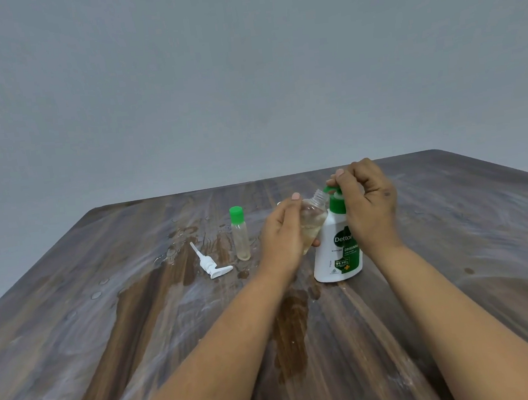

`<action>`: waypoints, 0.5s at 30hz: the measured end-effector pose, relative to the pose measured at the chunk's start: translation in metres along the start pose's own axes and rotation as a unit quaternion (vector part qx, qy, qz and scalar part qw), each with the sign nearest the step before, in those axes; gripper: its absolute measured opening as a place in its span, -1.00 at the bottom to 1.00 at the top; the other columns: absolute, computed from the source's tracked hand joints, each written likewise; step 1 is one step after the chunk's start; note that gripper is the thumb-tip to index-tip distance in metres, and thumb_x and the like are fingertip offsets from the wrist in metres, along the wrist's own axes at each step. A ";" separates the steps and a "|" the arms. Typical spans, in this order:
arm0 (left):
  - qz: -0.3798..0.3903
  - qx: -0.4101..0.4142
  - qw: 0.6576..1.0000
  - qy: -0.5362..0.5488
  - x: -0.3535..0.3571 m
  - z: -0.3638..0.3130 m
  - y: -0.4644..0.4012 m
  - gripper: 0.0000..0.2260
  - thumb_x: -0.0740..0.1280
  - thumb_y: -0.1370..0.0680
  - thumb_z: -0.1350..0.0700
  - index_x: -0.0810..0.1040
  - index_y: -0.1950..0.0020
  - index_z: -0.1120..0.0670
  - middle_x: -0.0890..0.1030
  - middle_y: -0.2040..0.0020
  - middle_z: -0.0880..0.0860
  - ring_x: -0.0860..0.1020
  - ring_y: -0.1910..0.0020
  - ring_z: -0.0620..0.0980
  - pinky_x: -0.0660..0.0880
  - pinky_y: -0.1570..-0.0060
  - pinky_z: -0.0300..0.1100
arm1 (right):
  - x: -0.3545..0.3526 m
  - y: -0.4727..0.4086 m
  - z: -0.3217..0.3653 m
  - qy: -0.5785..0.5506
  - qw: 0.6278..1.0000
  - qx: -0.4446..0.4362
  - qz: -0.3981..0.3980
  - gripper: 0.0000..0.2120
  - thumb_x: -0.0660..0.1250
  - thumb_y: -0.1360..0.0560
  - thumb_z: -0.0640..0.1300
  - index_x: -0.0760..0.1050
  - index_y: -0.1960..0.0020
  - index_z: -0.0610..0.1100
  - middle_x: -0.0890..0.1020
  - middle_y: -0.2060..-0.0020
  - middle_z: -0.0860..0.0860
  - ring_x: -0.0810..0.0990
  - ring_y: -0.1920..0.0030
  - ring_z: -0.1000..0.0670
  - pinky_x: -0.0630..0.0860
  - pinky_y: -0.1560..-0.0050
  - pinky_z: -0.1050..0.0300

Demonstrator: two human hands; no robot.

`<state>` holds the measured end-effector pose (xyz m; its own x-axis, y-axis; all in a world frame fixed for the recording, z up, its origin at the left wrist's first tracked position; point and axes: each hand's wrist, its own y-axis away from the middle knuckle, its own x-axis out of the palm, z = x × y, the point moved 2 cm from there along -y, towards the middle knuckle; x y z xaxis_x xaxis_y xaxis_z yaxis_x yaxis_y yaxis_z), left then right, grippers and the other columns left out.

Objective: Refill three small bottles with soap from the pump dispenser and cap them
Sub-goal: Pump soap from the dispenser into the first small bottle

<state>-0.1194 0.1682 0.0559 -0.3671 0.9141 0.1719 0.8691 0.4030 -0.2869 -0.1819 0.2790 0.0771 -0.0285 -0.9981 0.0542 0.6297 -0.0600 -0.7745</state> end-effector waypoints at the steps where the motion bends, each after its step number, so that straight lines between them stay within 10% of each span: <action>1: -0.001 -0.001 1.000 0.000 0.000 0.000 0.000 -0.70 0.16 -0.68 0.04 0.57 0.15 0.10 0.63 0.29 -0.02 0.56 0.40 -0.06 0.48 0.49 -0.29 | 0.000 0.000 0.000 -0.007 1.000 0.001 -0.003 -0.67 0.26 -0.56 -0.16 0.48 0.31 0.15 0.54 0.24 -0.15 0.58 0.13 -0.20 0.52 0.06 -0.20; 15: 0.000 -0.004 1.000 0.000 -0.001 0.001 -0.001 -0.72 0.16 -0.68 0.04 0.57 0.10 0.12 0.63 0.25 0.02 0.56 0.37 -0.05 0.48 0.48 -0.30 | 0.001 0.002 -0.003 0.022 1.000 -0.009 -0.009 -0.75 0.26 -0.54 -0.07 0.50 0.29 0.15 0.55 0.27 -0.02 0.56 0.18 -0.02 0.49 0.15 0.01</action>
<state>-0.1202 0.1673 0.0551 -0.3669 0.9144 0.1711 0.8720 0.4022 -0.2792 -0.1834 0.2780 0.0737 -0.0749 -0.9964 0.0405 0.6140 -0.0781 -0.7854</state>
